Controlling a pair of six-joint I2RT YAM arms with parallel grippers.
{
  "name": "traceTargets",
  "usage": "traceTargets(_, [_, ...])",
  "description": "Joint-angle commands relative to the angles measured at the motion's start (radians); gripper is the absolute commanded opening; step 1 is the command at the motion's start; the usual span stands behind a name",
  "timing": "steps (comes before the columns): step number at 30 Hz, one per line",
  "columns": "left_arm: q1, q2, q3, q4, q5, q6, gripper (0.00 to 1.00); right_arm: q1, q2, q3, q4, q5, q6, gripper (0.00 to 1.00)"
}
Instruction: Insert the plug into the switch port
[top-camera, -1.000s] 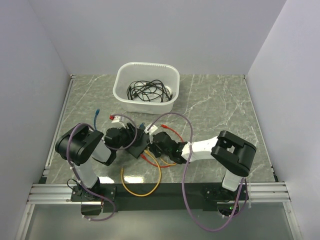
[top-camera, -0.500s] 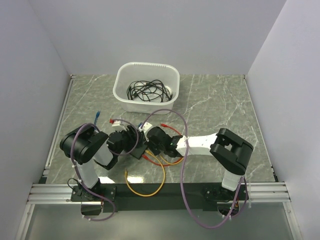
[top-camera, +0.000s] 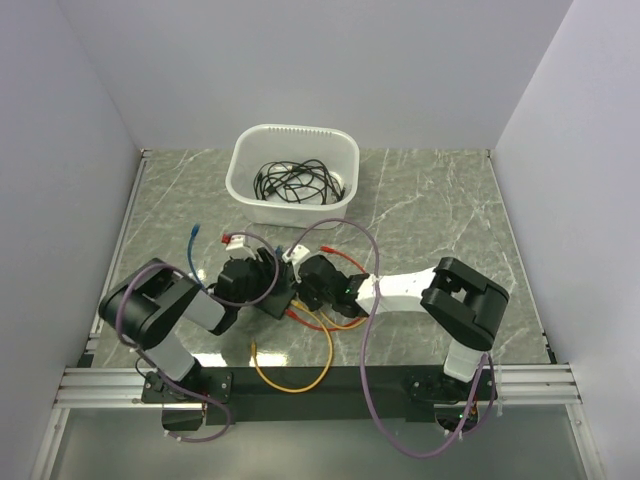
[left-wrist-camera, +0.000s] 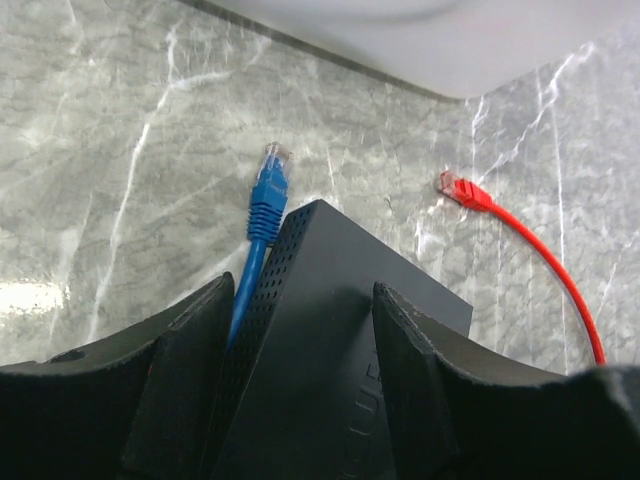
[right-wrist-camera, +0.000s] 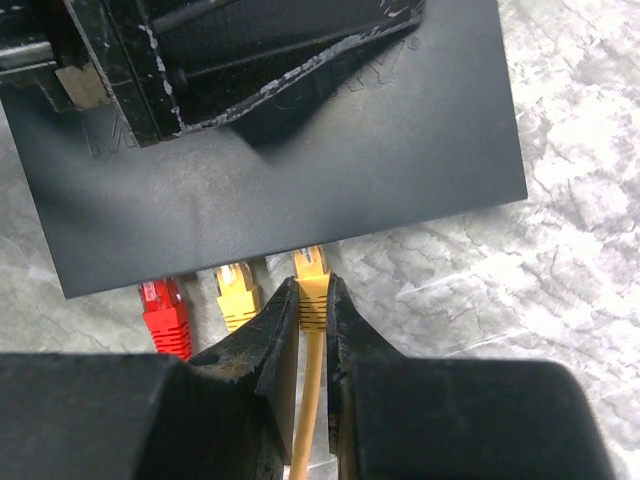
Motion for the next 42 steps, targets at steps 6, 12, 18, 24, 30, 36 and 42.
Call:
traceTargets(6, [-0.118, -0.135, 0.079, -0.608, 0.178, -0.065, 0.67, -0.006, -0.022, -0.028, 0.332, 0.1, 0.17, 0.02])
traceTargets(12, [-0.095, -0.249, 0.114, -0.756, 0.141, -0.057, 0.73, -0.006, -0.086, -0.07, 0.275, 0.181, 0.236, 0.34])
traceTargets(18, [-0.065, -0.353, 0.139, -0.851, 0.141, -0.061, 0.77, -0.003, -0.122, -0.067, 0.223, 0.221, 0.243, 0.47])
traceTargets(24, [-0.003, -0.431, 0.179, -0.941, 0.12, -0.052, 0.81, 0.026, -0.149, -0.068, 0.186, 0.25, 0.246, 0.55])
traceTargets(30, [0.06, -0.454, 0.235, -0.992, 0.129, -0.02, 0.86, 0.048, -0.194, -0.079, 0.136, 0.275, 0.271, 0.62])
traceTargets(36, [0.098, -0.363, 0.309, -0.972, 0.185, 0.026, 0.86, 0.063, -0.211, -0.104, 0.129, 0.261, 0.302, 0.62])
traceTargets(42, [0.098, -0.255, 0.341, -0.917, 0.245, 0.012, 0.84, 0.074, -0.266, -0.153, 0.123, 0.284, 0.351, 0.62])
